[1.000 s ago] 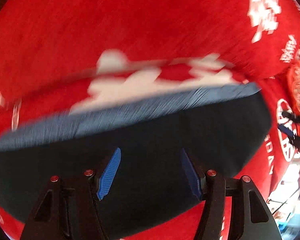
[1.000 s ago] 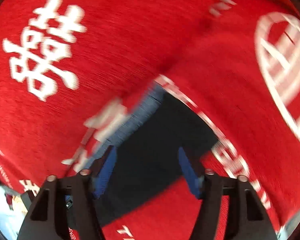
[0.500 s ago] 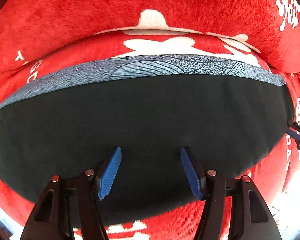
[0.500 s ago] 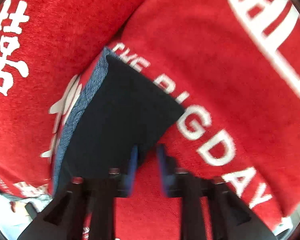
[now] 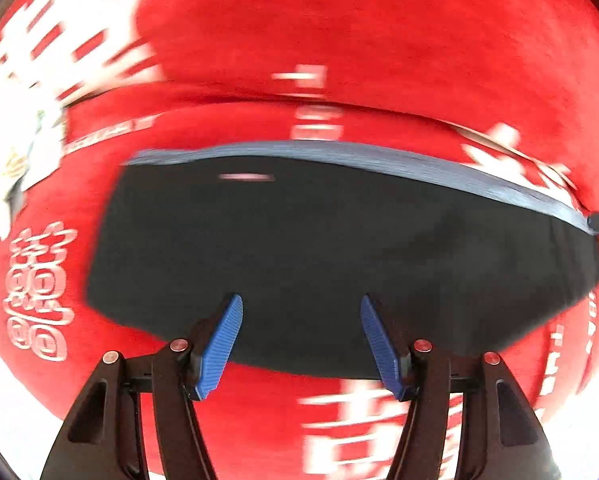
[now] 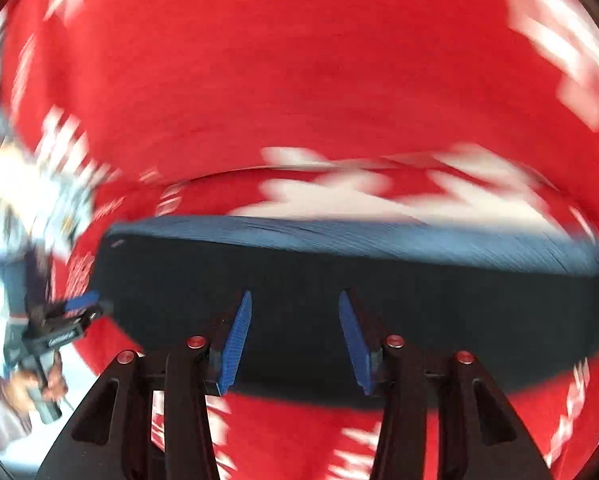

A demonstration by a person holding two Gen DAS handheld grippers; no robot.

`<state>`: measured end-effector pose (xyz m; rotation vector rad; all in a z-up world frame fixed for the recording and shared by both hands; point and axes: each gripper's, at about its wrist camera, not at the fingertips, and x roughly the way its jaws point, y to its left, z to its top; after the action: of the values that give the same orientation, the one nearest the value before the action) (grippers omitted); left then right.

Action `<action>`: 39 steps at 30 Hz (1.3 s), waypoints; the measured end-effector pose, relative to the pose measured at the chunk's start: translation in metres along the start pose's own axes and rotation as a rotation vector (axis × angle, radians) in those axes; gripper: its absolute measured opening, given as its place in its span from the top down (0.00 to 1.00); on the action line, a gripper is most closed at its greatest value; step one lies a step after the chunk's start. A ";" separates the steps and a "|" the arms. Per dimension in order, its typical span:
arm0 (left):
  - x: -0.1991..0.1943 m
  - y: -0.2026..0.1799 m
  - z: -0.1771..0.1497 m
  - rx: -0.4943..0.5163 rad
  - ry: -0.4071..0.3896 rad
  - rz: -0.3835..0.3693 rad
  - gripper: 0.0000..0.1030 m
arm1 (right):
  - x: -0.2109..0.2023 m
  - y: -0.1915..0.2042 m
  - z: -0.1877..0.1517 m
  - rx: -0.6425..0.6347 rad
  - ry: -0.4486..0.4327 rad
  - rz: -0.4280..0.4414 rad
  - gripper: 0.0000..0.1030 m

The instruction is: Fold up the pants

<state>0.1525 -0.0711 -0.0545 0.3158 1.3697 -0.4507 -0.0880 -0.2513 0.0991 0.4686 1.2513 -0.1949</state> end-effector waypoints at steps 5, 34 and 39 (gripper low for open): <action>0.017 0.107 0.009 -0.083 -0.033 0.072 0.39 | 0.097 0.166 0.050 -0.290 0.118 0.134 0.51; 0.062 0.182 -0.047 -0.111 -0.052 -0.086 0.37 | 0.299 0.327 0.098 -0.513 0.597 0.300 0.84; 0.042 0.181 -0.058 -0.111 -0.059 -0.065 0.37 | 0.262 0.320 0.104 -0.455 0.510 0.385 0.82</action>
<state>0.1954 0.1091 -0.1143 0.1662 1.3449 -0.4321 0.2095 0.0159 -0.0491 0.3612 1.6143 0.5586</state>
